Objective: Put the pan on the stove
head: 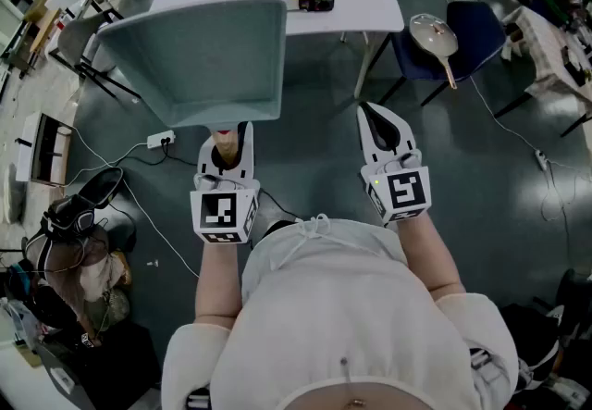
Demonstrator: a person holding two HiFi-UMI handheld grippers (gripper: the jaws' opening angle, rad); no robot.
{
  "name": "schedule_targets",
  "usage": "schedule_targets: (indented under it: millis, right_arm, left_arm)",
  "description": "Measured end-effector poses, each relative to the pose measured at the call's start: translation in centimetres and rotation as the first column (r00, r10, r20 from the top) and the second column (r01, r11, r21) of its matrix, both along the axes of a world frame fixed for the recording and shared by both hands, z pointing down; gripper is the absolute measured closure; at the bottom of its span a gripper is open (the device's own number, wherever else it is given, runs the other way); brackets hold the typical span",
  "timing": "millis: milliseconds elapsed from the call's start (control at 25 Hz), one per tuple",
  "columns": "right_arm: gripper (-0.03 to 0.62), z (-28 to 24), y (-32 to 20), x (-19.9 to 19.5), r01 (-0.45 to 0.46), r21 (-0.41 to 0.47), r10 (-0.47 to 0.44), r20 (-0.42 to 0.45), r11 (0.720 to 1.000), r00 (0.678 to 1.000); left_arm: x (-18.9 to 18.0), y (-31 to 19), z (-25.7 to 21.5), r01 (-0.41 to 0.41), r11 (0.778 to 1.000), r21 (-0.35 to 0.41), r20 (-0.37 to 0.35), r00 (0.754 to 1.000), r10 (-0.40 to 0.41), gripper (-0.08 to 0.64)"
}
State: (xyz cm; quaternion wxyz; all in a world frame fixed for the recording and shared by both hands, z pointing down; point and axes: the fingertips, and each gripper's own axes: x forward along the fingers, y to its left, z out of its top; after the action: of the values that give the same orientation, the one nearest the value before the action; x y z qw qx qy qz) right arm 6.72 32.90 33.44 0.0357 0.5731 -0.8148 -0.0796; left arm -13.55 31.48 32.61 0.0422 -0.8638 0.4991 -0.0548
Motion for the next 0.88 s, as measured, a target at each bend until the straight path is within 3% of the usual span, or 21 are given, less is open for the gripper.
schedule_targets:
  millis: [560,880]
  right_arm:
    - [0.591,-0.5,0.3,2.7,0.028,0.022,-0.028,0.018,0.999,0.999]
    - [0.591,0.6,-4.0,3.8,0.033,0.013,-0.033,0.010,0.999,0.999]
  left_arm:
    - [1.8,0.1,-0.7,0.044,0.999,0.005,-0.064,0.997,-0.044,0.518]
    - [2.7,-3.7,1.0,0.063,0.997,-0.038,-0.050,0.997,-0.065,0.518]
